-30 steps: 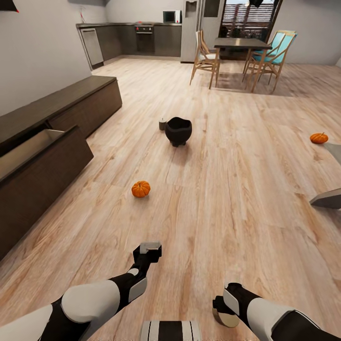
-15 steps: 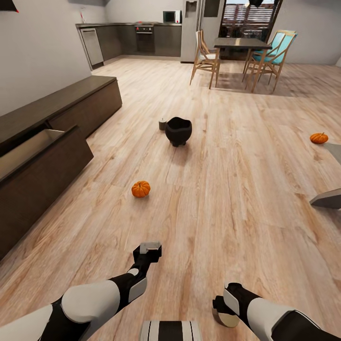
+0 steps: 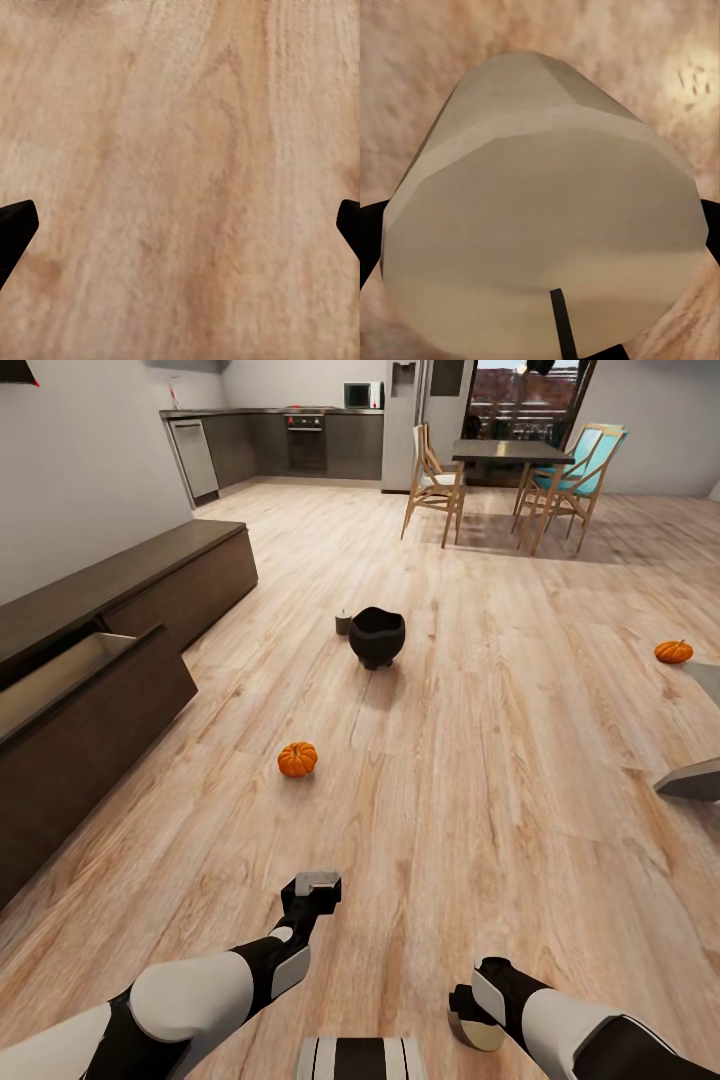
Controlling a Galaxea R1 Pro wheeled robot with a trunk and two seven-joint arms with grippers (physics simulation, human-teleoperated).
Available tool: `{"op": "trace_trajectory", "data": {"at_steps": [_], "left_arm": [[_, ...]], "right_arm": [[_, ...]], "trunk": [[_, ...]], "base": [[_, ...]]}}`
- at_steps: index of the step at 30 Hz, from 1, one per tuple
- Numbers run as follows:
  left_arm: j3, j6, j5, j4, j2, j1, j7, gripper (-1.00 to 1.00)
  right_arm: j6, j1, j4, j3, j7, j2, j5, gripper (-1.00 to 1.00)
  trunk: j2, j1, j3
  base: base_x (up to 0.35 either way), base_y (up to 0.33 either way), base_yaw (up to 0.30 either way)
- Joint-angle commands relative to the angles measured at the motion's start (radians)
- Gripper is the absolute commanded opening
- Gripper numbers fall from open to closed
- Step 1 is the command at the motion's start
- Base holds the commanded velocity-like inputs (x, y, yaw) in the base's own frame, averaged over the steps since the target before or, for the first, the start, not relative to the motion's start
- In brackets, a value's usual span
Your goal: Place each of the two pumpkins and all three candles from the living room inside a cabinet in the living room (use any cabinet), then make sure every cabinet is closed, and position the cauldron so it is next to a table in the living room.
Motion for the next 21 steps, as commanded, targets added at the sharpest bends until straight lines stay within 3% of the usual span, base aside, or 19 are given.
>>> {"op": "trace_trajectory", "data": {"at_steps": [1, 12, 16, 19, 20, 21], "left_arm": [[-0.008, -0.004, 0.001, -0.003, 0.000, -0.001, 0.009, 1.00], [-0.006, 0.007, 0.006, 0.006, 0.000, -0.001, 0.041, 1.00], [-0.002, 0.060, 0.014, 0.015, 0.001, -0.001, 0.039, 1.00], [-0.001, 0.099, 0.015, 0.022, 0.003, -0.001, 0.038, 1.00], [-0.001, 0.111, 0.015, 0.025, 0.002, -0.001, 0.038, 1.00], [0.000, 0.118, 0.015, 0.026, 0.002, -0.001, 0.038, 1.00]], "right_arm": [[0.004, 0.000, -0.001, 0.008, -0.004, 0.000, -0.010, -1.00], [0.001, -0.002, -0.015, 0.007, -0.003, 0.009, -0.010, -1.00], [0.083, -0.002, -0.109, 0.001, -0.006, 0.010, -0.012, -1.00], [0.259, -0.003, -0.363, -0.021, -0.077, -0.031, -0.015, -1.00], [0.341, -0.003, -0.479, -0.050, -0.131, -0.052, -0.018, -1.00], [0.380, -0.003, -0.535, -0.072, -0.159, -0.061, -0.021, -1.00]], "trunk": [[0.000, 0.000, -0.001], [0.002, -0.004, 0.034], [0.003, -0.006, 0.050], [0.003, -0.007, 0.061], [0.004, -0.008, 0.065], [0.004, -0.008, 0.069]], "base": [[0.000, 0.000, 0.000], [0.000, 0.000, 0.000], [0.000, 0.000, 0.000], [0.000, 0.000, 0.000], [0.000, 0.000, 0.000], [0.000, 0.000, 0.000]]}}
